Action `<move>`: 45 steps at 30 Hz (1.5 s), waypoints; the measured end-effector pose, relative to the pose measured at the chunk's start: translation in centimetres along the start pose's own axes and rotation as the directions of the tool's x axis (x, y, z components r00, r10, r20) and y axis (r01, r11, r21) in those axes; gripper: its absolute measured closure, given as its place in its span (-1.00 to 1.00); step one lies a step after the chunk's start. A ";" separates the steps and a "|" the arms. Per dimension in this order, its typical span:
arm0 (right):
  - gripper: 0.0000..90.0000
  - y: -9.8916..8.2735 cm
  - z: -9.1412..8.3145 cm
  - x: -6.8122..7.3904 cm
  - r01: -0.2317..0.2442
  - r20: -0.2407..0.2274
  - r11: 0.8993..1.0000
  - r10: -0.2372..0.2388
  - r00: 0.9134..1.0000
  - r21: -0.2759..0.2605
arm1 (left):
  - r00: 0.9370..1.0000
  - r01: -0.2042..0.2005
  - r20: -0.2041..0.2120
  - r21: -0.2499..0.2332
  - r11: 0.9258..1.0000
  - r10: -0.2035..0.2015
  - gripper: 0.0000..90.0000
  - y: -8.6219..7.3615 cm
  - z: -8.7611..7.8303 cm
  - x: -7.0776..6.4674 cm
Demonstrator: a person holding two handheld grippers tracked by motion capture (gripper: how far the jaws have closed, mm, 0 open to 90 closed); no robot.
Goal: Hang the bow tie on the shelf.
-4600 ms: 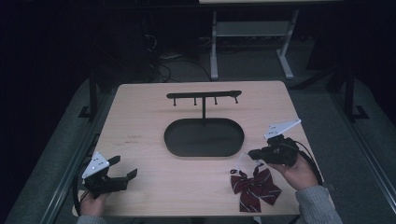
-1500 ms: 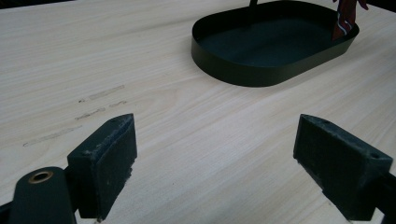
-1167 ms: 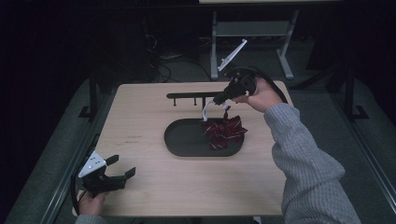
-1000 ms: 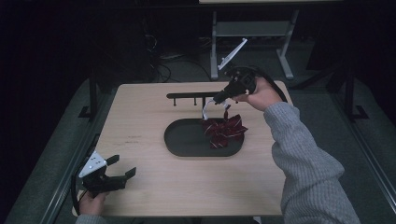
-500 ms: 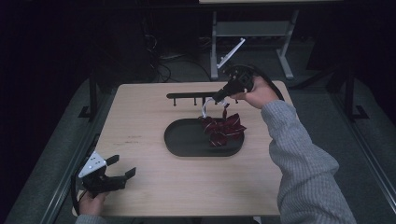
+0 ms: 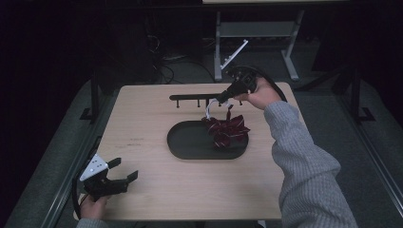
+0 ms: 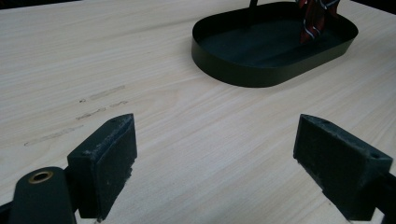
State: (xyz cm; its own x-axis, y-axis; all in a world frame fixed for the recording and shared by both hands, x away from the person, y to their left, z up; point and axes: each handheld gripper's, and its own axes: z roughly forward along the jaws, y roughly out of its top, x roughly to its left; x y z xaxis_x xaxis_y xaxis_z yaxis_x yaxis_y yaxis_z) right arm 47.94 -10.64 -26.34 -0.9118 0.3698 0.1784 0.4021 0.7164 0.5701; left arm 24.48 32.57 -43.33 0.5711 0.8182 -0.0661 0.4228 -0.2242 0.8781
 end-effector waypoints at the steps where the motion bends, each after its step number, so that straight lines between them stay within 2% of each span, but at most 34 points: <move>1: 0.94 0.0 0.0 -0.2 -0.004 0.002 1.000 0.004 1.000 -0.003 | 1.000 0.000 0.001 -0.001 1.000 0.000 -0.71 0.0 0.0 0.0; 45: 0.93 -0.7 0.4 -2.4 -0.082 0.049 0.997 0.082 0.995 0.000 | 1.000 0.000 0.004 -0.004 1.000 0.000 -0.71 0.0 -0.1 -0.1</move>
State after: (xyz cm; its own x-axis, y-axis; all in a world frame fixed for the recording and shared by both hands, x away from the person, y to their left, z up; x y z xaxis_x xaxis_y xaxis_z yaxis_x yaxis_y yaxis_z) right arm 49.84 -11.79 -27.50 -0.8707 0.4557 0.1848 0.4754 0.6840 0.5532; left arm 24.37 32.55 -43.25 0.5738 0.8162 -0.0674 0.4194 -0.2222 0.8802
